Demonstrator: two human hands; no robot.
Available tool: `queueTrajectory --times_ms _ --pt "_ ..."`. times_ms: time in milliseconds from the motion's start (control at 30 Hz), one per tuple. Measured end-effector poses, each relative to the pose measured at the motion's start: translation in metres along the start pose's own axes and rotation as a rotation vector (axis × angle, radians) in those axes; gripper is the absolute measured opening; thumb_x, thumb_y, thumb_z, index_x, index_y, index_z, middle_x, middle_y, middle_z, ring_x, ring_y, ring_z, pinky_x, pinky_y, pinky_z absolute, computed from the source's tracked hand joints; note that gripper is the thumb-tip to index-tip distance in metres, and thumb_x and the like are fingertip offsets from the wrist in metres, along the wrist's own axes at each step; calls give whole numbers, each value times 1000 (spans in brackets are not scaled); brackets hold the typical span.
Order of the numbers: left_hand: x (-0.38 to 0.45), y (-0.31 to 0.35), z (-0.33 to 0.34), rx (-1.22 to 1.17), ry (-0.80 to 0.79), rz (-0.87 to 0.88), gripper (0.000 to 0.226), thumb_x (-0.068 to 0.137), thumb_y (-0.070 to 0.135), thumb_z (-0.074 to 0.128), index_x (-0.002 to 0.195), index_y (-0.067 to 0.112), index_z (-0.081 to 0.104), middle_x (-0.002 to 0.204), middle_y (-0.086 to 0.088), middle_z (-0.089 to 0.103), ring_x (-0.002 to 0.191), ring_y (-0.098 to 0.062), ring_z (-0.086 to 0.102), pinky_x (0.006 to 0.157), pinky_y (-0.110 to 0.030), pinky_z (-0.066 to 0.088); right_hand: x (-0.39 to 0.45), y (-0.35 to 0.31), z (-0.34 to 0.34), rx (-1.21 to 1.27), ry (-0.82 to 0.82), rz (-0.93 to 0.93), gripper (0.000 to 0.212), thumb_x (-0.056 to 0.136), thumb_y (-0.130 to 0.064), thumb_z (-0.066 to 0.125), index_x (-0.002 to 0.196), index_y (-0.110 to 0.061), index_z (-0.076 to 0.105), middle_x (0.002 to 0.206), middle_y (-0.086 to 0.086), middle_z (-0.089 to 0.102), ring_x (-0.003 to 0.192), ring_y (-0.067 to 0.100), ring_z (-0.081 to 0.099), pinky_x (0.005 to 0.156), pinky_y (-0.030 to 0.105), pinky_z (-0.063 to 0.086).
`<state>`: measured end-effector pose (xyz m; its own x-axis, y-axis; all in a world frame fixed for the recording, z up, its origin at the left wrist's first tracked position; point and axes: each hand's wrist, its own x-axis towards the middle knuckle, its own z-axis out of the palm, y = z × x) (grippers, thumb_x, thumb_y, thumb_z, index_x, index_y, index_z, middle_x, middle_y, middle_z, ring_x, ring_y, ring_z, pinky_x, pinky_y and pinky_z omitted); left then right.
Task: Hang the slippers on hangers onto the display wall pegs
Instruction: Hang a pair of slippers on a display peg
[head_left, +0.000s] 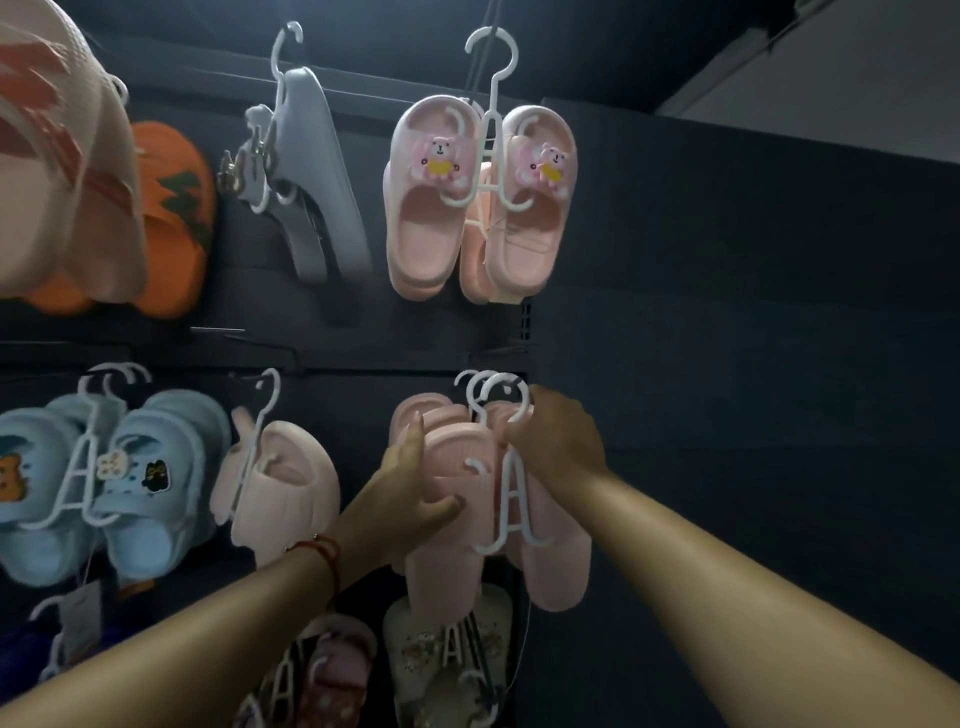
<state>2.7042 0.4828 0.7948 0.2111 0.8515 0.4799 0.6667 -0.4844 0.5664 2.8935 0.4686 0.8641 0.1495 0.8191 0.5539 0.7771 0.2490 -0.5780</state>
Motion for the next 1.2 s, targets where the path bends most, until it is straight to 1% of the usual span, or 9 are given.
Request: queueTrajectory --times_ms 133,233,400,533,667,767,900,1033,1200 --pt "-5 -9 -4 5 28 -7 108 88 39 71 158 40 -10 143 -5 36 114 -16 52 93 -27 49 -17 4 -11 138 -12 -66 19 81 -31 45 96 -26 55 81 -2 64 77 25 63 74 41 53" --pt "-30 -8 -8 64 72 20 96 90 42 71 160 37 6 140 7 37 120 -10 48 96 -27 47 -41 17 -12 140 -10 -202 22 92 -25 52 112 -27 62 92 -7 62 86 15 60 77 35 49" --pt "-122 -22 -18 333 121 41 67 93 53 62 153 34 37 150 12 37 134 -6 38 109 -22 31 -105 39 22 26 -302 -513 36 97 -38 54 130 -27 65 123 -9 64 112 10 57 95 32 46" --pt "-221 -46 -15 577 24 -248 85 85 80 24 158 38 26 167 4 21 153 -20 20 123 -35 16 -167 37 76 -34 -507 -707 65 88 -60 35 139 -27 58 142 -7 57 134 17 49 113 29 32" --pt "-326 -68 -13 689 -164 -646 101 73 91 1 160 41 6 168 8 -7 156 -21 -4 126 -44 1 -231 36 153 -116 -877 -769 73 94 -65 22 158 -30 24 164 -10 21 153 17 13 123 31 10" --pt "-418 -78 -13 753 -244 -871 106 72 89 -1 161 34 14 170 -3 6 155 -29 10 124 -46 13 -287 26 201 -127 -1084 -802 66 102 -60 27 160 -30 15 167 -8 13 154 16 6 125 35 9" --pt "-540 -79 -11 712 -273 -1137 114 70 91 -5 159 28 25 166 -13 20 147 -34 30 117 -48 29 -367 5 243 -121 -1225 -924 62 105 -52 34 160 -28 19 166 -5 21 153 21 16 123 35 13" --pt "-648 -78 -1 640 -245 -1402 103 72 83 7 160 32 22 165 -13 22 148 -32 28 118 -44 29 -448 -15 279 -82 -1345 -1014 64 99 -55 36 153 -21 37 158 1 40 144 23 35 116 36 30" --pt "-748 -84 7 561 -201 -1577 105 69 83 6 160 32 21 162 -12 29 144 -31 36 115 -41 35 -532 -32 323 -95 -1573 -943 65 101 -51 45 157 -20 31 161 1 32 148 23 31 119 39 29"
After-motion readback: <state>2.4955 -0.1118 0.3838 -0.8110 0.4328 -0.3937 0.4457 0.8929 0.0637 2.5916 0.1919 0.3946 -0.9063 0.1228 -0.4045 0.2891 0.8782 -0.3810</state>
